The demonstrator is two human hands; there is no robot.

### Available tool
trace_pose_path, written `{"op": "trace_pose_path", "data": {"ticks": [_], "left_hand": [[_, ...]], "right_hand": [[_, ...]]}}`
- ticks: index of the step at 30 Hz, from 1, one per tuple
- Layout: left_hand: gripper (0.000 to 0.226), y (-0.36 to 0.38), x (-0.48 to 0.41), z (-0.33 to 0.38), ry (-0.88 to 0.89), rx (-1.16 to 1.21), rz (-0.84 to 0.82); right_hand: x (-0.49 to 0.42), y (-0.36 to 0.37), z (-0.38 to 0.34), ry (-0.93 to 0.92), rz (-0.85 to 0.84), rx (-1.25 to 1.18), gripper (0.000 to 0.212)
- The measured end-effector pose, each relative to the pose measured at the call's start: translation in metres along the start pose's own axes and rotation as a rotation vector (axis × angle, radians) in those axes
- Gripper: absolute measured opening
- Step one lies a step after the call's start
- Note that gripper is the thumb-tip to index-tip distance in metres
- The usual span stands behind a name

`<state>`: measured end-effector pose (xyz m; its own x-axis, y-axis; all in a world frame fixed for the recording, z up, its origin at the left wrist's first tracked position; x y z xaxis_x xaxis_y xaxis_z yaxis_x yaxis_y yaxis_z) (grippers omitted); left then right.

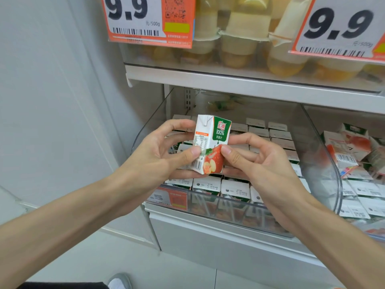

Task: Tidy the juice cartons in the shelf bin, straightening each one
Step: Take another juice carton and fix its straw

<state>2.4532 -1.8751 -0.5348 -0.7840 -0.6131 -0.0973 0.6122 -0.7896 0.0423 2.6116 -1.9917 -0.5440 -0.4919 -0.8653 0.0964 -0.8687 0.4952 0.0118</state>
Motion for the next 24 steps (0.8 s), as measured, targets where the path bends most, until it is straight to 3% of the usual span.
{"op": "trace_pose_path", "data": {"ticks": [5, 11, 17, 24], "left_hand": [[0.041, 0.009, 0.005, -0.001, -0.019, -0.092, -0.163], [0.047, 0.0, 0.006, -0.003, -0.032, -0.173, -0.075], [0.058, -0.005, 0.002, 0.004, 0.128, -0.322, -0.003], [0.059, -0.006, 0.0, 0.005, 0.153, -0.358, 0.017]], "right_hand": [[0.003, 0.005, -0.002, -0.026, -0.05, 0.035, 0.031], [0.003, 0.005, -0.004, -0.032, -0.106, 0.166, 0.041], [0.004, 0.009, -0.009, -0.201, -0.131, 0.256, 0.055], [0.003, 0.007, -0.008, -0.209, -0.127, 0.264, 0.057]]}}
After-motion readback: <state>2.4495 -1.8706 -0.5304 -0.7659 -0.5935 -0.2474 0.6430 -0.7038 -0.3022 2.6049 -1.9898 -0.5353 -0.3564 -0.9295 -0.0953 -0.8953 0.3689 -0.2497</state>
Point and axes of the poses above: each hand's wrist, its own x-axis away from the middle knuckle, its own y-axis out of the palm, z = x × y, the point moved 5 cm from there along -x, towards the middle knuckle, and after that the axes turned 5 degrees about y, right-handed, at the moved point
